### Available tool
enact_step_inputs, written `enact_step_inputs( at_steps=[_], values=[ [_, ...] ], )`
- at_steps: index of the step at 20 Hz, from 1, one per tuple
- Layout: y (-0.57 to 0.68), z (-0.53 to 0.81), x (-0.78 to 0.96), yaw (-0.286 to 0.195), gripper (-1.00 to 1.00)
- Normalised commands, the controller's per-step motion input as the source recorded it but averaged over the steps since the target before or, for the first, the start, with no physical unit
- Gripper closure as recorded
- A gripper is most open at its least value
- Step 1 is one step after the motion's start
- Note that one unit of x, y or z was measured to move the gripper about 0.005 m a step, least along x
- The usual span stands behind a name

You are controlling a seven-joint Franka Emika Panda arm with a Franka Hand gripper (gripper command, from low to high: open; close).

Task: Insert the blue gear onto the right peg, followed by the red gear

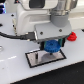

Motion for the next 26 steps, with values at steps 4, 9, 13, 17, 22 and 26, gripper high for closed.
enact_step_inputs(
  at_steps=[4,9,13,17,22,26],
  values=[
    [0.01,0.2,0.26,0.0,1.0],
    [0.0,0.14,0.26,0.0,1.0],
    [-0.03,0.23,0.36,0.0,1.0],
    [-0.04,0.28,0.44,0.0,1.0],
    [0.01,-0.09,0.26,0.0,1.0],
    [0.02,-0.24,-0.04,0.0,1.0]
  ],
)
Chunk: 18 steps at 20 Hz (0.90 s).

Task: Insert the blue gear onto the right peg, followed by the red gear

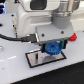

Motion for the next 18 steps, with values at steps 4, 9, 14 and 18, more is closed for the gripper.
enact_step_inputs(
  at_steps=[4,9,14,18],
  values=[
    [0.03,-0.16,-0.1,0.0,1.0],
    [0.0,0.36,-0.03,0.0,1.0],
    [0.0,-0.04,0.22,0.0,1.0],
    [-0.07,-0.01,0.23,0.0,1.0]
  ],
)
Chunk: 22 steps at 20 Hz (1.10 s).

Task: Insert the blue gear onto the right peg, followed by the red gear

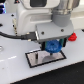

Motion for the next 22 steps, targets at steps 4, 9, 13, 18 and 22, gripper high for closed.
enact_step_inputs(
  at_steps=[4,9,13,18,22],
  values=[
    [-0.01,-0.08,0.27,0.0,1.0],
    [0.02,-0.21,0.24,0.0,1.0],
    [0.07,-0.34,0.0,0.0,1.0],
    [0.03,-0.19,0.15,0.0,1.0],
    [0.06,-0.08,0.08,0.0,1.0]
  ],
)
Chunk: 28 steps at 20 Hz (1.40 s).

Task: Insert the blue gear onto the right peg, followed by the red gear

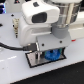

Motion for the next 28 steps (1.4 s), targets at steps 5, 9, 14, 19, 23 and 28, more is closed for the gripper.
enact_step_inputs(
  at_steps=[5,9,14,19,23,28],
  values=[
    [0.07,0.02,0.01,0.0,-1.0],
    [0.13,0.38,-0.07,0.0,-1.0],
    [0.13,0.38,-0.29,0.0,-1.0],
    [0.22,0.28,-0.46,0.0,-1.0],
    [0.31,0.17,-0.57,0.0,-1.0],
    [0.24,0.07,-0.72,0.0,-1.0]
  ],
)
